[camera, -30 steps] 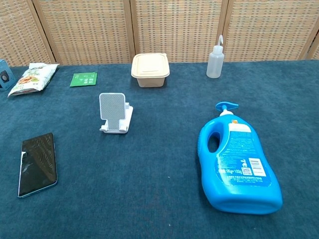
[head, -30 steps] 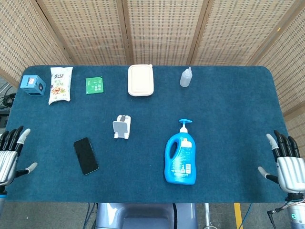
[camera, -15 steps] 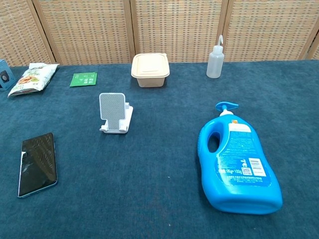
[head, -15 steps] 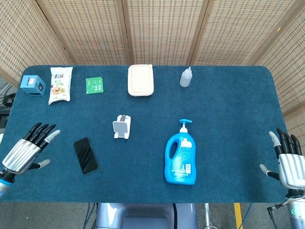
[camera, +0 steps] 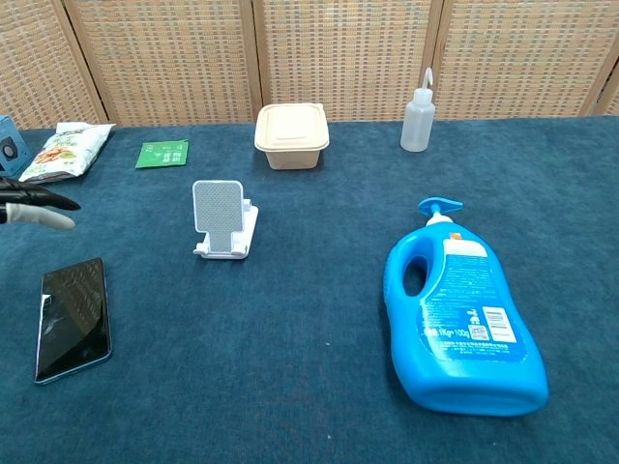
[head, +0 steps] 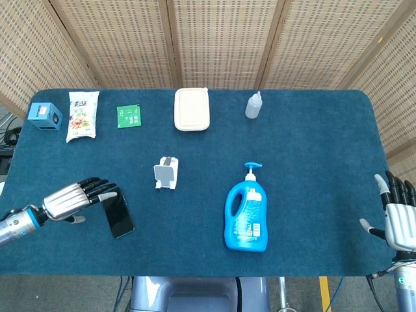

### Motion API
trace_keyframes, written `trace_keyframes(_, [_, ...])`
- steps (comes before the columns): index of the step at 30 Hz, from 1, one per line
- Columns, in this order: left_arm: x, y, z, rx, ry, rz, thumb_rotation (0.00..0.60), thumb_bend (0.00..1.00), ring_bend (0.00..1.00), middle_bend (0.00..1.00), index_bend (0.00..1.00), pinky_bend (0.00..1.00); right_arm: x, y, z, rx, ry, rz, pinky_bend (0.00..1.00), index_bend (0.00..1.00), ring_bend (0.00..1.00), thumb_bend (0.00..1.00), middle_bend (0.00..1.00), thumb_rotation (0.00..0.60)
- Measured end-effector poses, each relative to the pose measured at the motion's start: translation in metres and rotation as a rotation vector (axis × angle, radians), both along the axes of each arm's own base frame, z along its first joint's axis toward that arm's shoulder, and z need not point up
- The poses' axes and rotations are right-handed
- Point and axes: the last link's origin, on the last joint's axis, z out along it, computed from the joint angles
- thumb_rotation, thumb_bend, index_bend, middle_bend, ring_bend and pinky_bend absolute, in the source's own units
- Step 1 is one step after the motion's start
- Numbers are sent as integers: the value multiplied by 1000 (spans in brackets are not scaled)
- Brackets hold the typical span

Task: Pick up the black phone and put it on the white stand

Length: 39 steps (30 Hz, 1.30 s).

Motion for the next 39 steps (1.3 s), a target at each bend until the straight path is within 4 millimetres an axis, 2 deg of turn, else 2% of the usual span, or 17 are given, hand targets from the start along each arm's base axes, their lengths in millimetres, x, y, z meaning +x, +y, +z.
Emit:
trace_keyframes(4, [7, 9, -11, -42, 20, -19, 600, 24, 82, 47, 93, 131, -2, -2, 0, 0, 3, -14, 0, 0, 0, 0, 0, 600])
trace_keyframes(19, [13, 31, -30, -90, 118, -19, 600, 27, 101, 76, 120, 131, -8, -8, -2, 2, 10, -51, 0, 0, 0, 0, 0, 600])
trace_keyframes(39, [12, 36, -57, -114, 181, 0, 600, 26, 121, 101, 148, 131, -13, -13, -2, 7, 2, -76, 0, 0, 0, 0, 0, 600])
